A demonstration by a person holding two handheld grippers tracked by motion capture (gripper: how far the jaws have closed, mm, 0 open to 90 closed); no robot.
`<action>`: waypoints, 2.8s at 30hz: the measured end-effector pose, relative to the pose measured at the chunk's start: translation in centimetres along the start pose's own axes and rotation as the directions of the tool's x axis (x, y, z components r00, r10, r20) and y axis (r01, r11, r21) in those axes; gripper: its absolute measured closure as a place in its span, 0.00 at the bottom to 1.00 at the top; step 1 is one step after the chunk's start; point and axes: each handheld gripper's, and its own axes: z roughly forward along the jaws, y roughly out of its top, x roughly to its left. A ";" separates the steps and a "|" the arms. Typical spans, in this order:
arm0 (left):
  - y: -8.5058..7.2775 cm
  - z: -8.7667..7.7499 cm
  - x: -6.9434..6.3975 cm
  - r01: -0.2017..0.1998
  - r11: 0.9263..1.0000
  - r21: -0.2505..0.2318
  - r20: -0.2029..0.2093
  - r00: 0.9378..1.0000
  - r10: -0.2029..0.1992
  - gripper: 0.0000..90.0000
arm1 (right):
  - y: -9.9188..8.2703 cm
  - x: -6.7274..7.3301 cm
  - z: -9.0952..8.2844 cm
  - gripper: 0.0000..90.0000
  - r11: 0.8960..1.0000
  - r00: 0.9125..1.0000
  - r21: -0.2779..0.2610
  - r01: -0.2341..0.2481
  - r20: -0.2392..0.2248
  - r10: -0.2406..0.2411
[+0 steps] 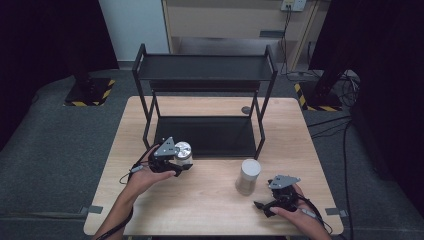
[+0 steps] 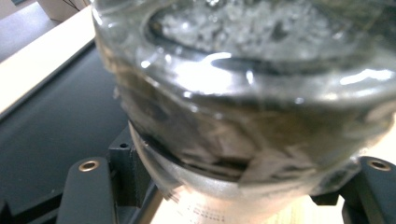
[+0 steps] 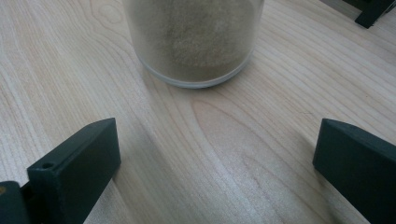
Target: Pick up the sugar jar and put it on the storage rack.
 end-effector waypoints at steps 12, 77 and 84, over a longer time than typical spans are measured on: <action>2.3 -1.1 0.7 -0.027 1.000 0.012 -0.023 0.999 0.027 0.34 | 0.0 0.0 0.0 0.01 1.000 1.000 0.000 0.000 0.000 0.000; 11.5 -7.3 6.7 -0.092 0.996 -0.020 -0.036 0.995 0.091 0.34 | 0.0 0.0 0.0 0.01 1.000 1.000 0.000 -0.001 0.000 0.001; 12.2 -7.9 6.8 -0.097 0.995 -0.028 -0.028 0.995 0.096 0.34 | 0.0 0.0 0.0 0.01 1.000 1.000 0.000 -0.001 0.000 0.001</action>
